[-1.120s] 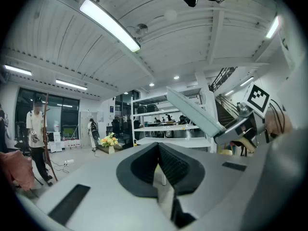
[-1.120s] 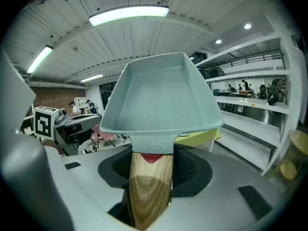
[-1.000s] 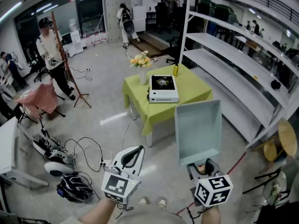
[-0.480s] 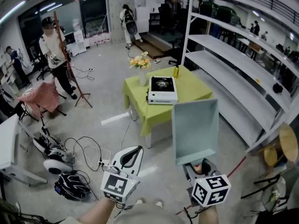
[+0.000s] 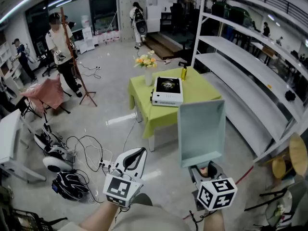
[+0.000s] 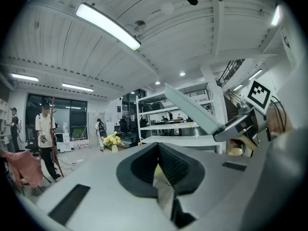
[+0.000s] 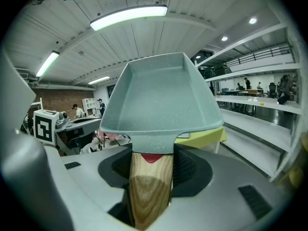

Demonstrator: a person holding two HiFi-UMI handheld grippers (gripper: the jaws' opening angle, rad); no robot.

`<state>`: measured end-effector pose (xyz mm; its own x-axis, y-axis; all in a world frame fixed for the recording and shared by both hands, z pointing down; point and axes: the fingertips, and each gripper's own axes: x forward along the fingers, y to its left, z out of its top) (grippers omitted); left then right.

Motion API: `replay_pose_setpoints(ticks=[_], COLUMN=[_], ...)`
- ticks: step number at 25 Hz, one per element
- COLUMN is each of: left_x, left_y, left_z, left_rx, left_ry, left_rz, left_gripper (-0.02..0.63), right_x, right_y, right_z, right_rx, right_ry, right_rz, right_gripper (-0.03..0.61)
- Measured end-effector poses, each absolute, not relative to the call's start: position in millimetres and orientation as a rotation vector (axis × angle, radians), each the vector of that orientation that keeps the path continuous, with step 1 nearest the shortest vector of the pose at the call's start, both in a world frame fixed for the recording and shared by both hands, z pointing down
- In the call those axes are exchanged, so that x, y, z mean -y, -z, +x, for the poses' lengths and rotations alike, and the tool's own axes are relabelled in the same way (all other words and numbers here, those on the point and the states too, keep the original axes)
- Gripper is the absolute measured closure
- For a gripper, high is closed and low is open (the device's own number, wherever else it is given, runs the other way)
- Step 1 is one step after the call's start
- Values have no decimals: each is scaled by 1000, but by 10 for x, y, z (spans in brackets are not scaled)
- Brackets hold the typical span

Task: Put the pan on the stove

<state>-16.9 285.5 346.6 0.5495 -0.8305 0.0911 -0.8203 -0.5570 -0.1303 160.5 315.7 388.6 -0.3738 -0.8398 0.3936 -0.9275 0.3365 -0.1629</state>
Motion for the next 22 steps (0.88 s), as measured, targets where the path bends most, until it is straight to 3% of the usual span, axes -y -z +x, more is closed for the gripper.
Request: replay_pose_setpoints(ticks=[12,22], left_x=[-2232,-1083], left_y=[-3648,-3819], left_z=[-205,-341], left_rx=[-1497,-1438], left_ry=[231,257], left_rz=[-2640,-2648], left_gripper=[608,609], right_x=[-2501,-1444], right_y=[-4071,-4247], right_z=[1726,1493], right_rx=[2389,2377], right_ry=[-525,-553], right_rz=[1594,1603], right_gripper=[393,393])
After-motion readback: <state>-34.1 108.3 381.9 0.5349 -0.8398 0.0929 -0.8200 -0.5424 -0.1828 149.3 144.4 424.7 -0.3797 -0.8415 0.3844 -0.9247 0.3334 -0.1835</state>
